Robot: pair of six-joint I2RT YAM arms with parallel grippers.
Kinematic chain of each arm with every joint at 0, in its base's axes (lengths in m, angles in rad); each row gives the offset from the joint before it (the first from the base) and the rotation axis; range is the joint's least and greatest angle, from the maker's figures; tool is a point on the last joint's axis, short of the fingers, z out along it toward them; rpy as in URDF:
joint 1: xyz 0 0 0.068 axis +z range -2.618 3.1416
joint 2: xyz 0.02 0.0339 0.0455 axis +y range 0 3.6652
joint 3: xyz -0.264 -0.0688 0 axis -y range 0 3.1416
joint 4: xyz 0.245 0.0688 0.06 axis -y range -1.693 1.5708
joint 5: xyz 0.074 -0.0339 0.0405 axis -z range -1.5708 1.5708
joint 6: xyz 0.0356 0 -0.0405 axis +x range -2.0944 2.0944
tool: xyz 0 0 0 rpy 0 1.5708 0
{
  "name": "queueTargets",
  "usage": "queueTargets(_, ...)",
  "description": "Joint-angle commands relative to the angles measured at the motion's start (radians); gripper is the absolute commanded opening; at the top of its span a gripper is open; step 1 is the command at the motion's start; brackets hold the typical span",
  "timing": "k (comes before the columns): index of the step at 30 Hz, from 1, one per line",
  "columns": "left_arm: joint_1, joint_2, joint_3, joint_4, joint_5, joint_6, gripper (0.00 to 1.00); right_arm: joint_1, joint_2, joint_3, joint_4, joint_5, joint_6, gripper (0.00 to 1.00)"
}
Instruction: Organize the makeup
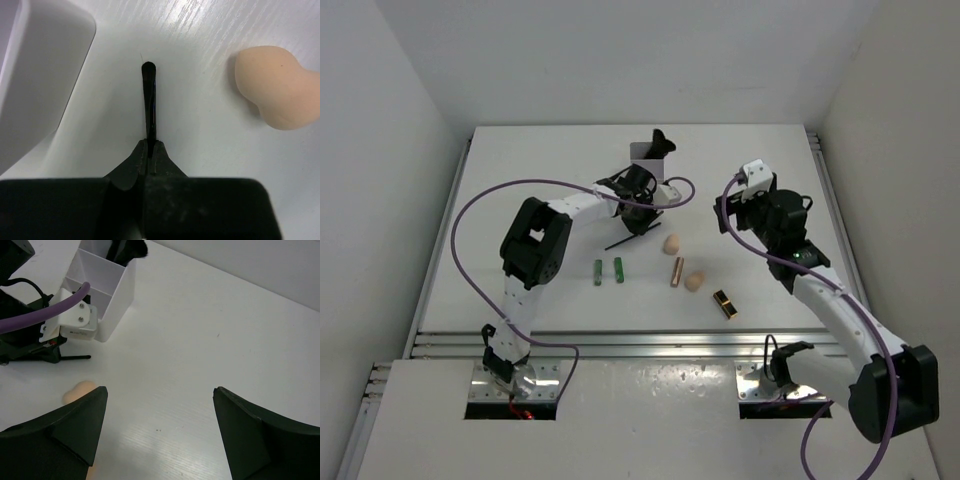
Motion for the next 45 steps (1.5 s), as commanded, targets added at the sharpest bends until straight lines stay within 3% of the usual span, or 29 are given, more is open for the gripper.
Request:
queueTargets(1, -0.007, 0.063, -0.012, -0.098, -0.012, -0.005, 0.0, -0.017, -0.037, 0.008, 0.022, 0.025, 0.026, 0.86)
queueTargets(13, -0.007, -0.089, 0.048, -0.089, 0.057, -0.035, 0.0, -0.106, -0.049, 0.095, -0.056, 0.041, 0.112, 0.86)
queueTargets(25, 0.07, -0.227, 0.218, -0.018, 0.205, -0.063, 0.0, -0.155, -0.025, 0.063, 0.039, -0.079, 0.175, 0.86)
queueTargets(28, 0.131, -0.3, 0.16, 0.222, 0.302, -0.175, 0.0, -0.186, 0.001, 0.049, 0.088, -0.122, 0.205, 0.86)
queueTargets(29, 0.148, -0.32, 0.127, 0.449, 0.316, -0.23, 0.0, -0.192, 0.018, 0.051, 0.115, -0.151, 0.236, 0.86)
queueTargets(31, 0.169, -0.351, 0.008, 0.72, 0.303, -0.245, 0.0, -0.23, 0.052, 0.052, 0.128, -0.206, 0.281, 0.86)
queueTargets(32, 0.169, -0.351, -0.022, 0.955, 0.286, -0.236, 0.0, -0.24, 0.076, 0.051, 0.154, -0.241, 0.305, 0.86)
queueTargets(33, 0.169, -0.351, -0.039, 1.044, 0.254, -0.236, 0.0, -0.249, 0.089, 0.052, 0.165, -0.277, 0.31, 0.86)
queueTargets(41, 0.2, -0.055, 0.072, 1.469, 0.233, -0.38, 0.0, -0.258, 0.23, 0.088, 0.217, -0.354, 0.319, 0.85)
queueTargets(45, 0.218, 0.052, 0.12, 1.557, 0.22, -0.451, 0.0, -0.261, 0.297, 0.151, 0.177, -0.358, 0.322, 0.85)
